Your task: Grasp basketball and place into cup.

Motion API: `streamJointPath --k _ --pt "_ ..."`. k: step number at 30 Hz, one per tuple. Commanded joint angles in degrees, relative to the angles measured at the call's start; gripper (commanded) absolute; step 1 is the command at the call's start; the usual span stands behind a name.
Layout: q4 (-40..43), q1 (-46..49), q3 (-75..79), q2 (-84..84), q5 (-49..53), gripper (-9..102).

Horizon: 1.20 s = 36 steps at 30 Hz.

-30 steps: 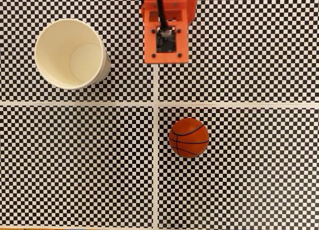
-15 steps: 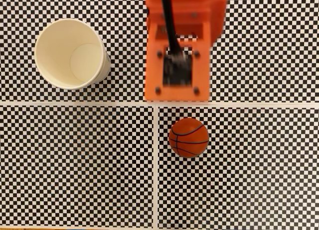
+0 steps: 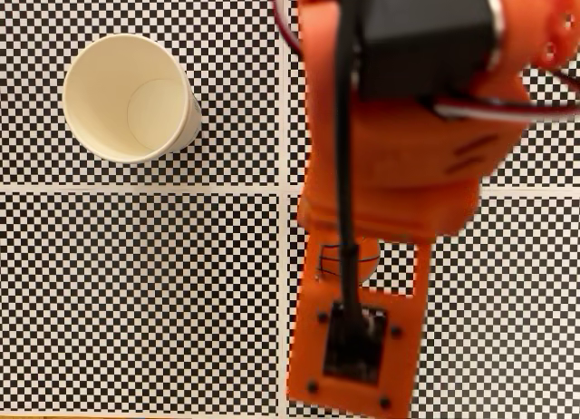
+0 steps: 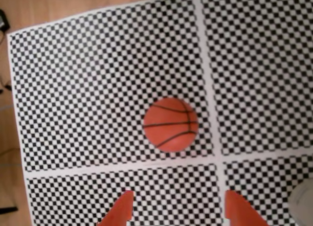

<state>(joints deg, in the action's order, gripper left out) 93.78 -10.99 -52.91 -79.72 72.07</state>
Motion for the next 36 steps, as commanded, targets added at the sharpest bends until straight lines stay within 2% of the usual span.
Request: streamJointPath --k 1,22,36 --pt "2.2 -0.2 8.3 2.4 -0.5 25" --pt "1.7 -2.4 12.4 10.0 -3.6 49" --pt "2.1 -3.5 20.0 19.2 -6.6 55"
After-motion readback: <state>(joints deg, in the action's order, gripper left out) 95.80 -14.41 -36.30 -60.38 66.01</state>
